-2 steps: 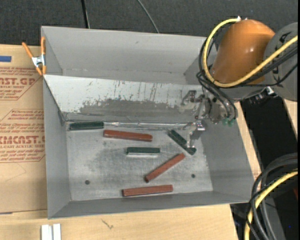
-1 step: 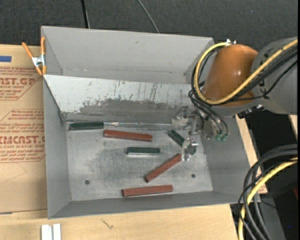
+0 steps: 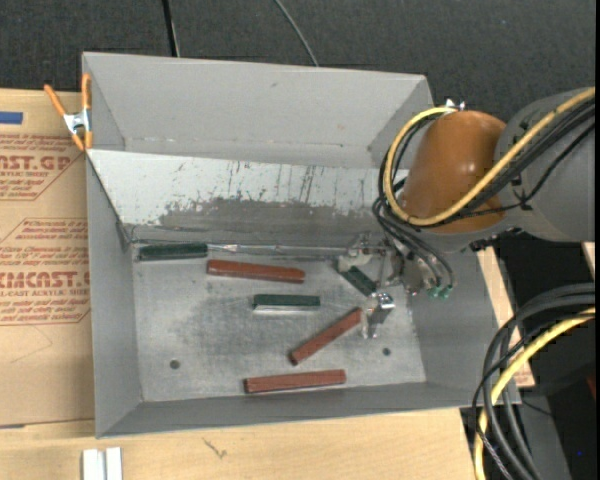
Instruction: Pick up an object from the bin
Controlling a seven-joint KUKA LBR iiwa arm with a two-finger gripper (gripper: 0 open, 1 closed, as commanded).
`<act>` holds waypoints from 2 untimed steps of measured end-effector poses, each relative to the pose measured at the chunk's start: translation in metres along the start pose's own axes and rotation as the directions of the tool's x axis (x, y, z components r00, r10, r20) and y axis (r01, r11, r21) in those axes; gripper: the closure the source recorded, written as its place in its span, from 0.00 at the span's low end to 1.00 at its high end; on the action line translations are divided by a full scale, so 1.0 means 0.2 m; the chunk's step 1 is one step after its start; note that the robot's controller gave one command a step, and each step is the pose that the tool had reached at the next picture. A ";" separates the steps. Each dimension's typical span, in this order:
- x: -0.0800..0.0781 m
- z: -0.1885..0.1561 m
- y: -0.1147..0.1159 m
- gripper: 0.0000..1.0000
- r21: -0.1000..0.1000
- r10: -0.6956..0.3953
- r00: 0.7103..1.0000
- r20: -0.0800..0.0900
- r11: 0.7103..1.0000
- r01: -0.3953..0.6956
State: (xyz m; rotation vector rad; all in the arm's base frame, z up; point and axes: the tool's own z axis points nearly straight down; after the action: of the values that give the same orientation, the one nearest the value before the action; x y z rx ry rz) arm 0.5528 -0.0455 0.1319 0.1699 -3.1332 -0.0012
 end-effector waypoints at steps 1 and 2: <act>0.00 -0.05 -0.01 0.00 0.001 -0.003 1.000 0.006 1.000 0.003; -0.04 0.29 0.00 0.00 0.002 -0.081 0.997 0.009 0.997 0.081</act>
Offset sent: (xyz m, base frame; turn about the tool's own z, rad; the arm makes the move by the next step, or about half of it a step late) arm 0.0064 0.0008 -0.0619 -0.0823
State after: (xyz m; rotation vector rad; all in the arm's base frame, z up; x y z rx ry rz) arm 0.5597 -0.0442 0.0732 0.2972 -3.1329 0.0009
